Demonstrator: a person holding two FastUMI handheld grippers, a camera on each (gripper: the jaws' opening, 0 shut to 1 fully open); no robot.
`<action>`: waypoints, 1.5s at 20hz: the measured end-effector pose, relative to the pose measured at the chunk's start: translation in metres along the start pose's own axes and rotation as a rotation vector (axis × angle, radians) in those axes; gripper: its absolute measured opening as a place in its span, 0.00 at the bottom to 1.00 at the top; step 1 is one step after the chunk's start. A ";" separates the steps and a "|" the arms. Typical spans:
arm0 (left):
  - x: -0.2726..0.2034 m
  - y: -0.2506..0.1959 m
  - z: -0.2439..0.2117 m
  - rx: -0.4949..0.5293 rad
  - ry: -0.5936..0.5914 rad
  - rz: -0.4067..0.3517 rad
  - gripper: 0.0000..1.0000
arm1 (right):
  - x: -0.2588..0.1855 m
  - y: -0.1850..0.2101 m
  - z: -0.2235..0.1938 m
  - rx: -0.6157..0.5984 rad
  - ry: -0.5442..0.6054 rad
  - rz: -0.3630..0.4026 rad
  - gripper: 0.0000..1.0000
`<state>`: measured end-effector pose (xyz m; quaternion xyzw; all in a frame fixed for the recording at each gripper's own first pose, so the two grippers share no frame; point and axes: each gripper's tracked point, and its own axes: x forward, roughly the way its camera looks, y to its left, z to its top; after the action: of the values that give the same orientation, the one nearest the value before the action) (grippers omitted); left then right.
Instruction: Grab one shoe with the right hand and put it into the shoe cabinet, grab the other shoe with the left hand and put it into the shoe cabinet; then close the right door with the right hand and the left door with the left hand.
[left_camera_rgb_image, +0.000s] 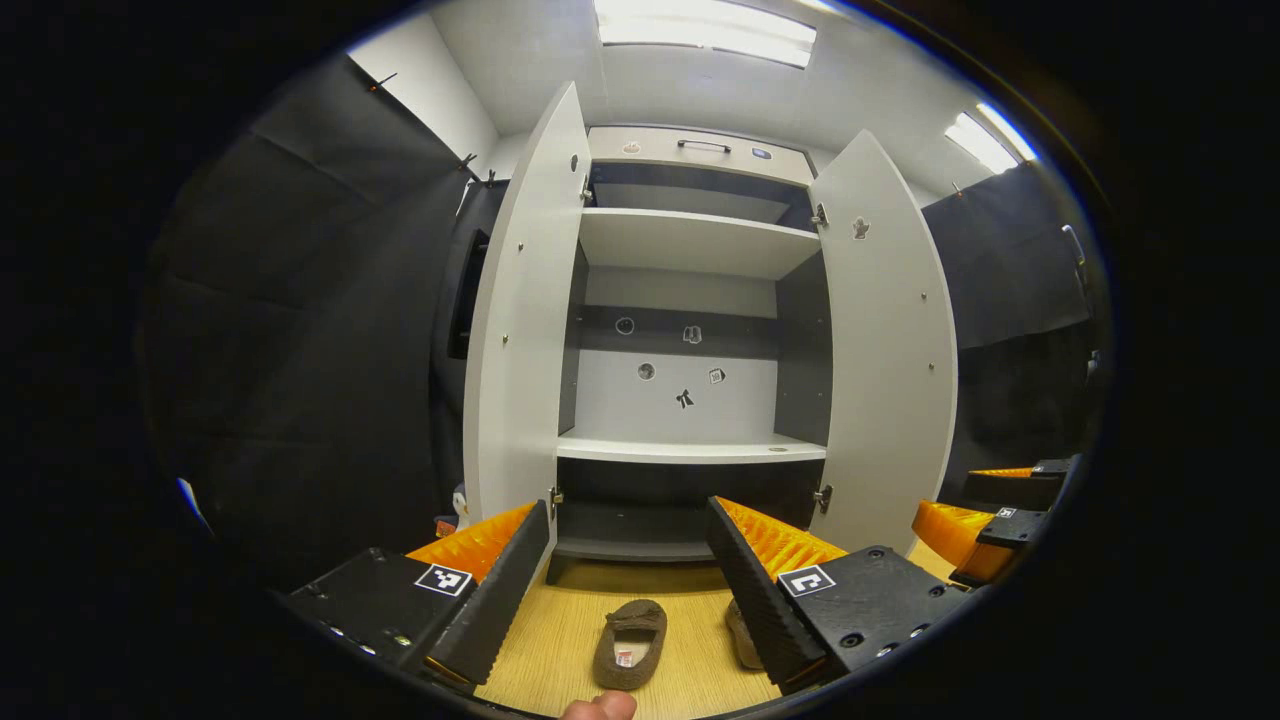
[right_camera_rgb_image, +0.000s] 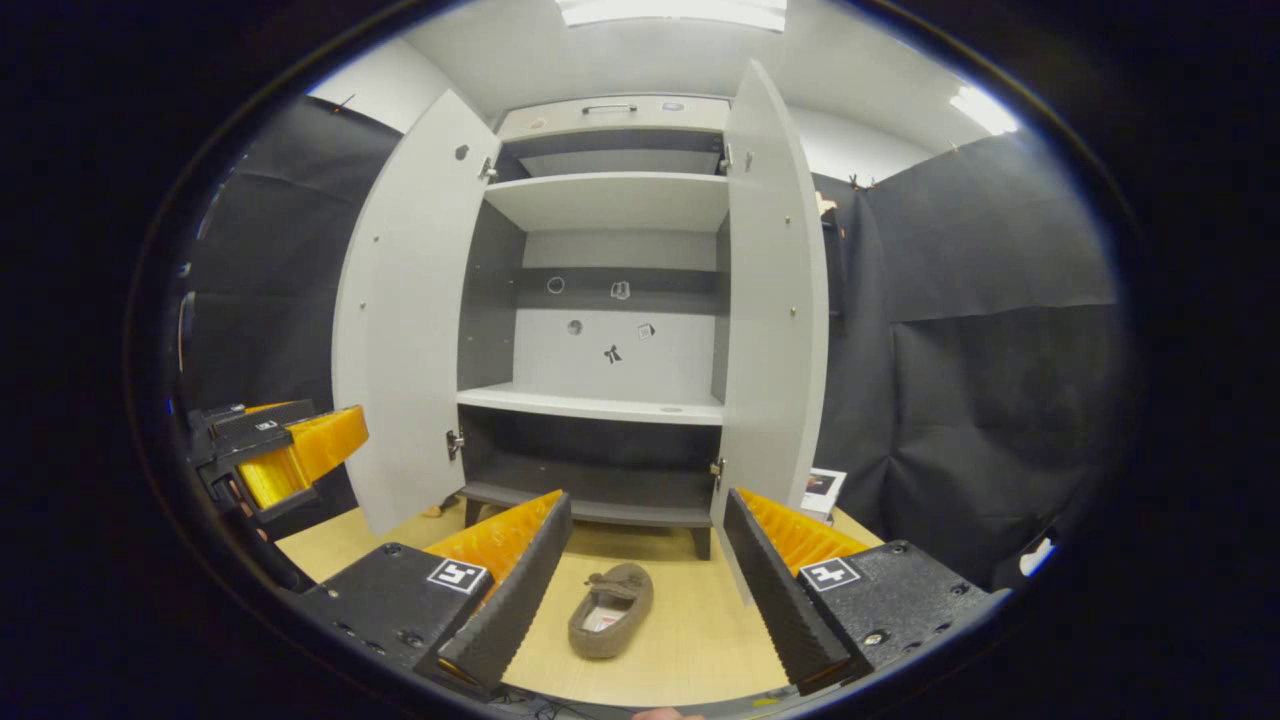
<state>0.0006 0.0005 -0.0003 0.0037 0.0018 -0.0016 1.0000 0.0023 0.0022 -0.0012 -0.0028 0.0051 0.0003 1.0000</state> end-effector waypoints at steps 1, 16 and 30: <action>0.000 0.000 0.000 0.002 0.000 0.000 0.95 | 0.001 0.001 0.000 -0.001 0.002 0.002 0.99; -0.005 0.018 -0.008 0.015 0.014 0.043 0.95 | 0.082 0.065 -0.106 0.024 0.390 0.193 0.99; 0.002 0.047 -0.024 0.009 0.051 0.101 0.95 | 0.142 0.088 -0.272 0.042 0.750 0.173 0.95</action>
<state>0.0030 0.0478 -0.0239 0.0081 0.0270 0.0490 0.9984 0.1411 0.0890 -0.2753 0.0181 0.3710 0.0835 0.9247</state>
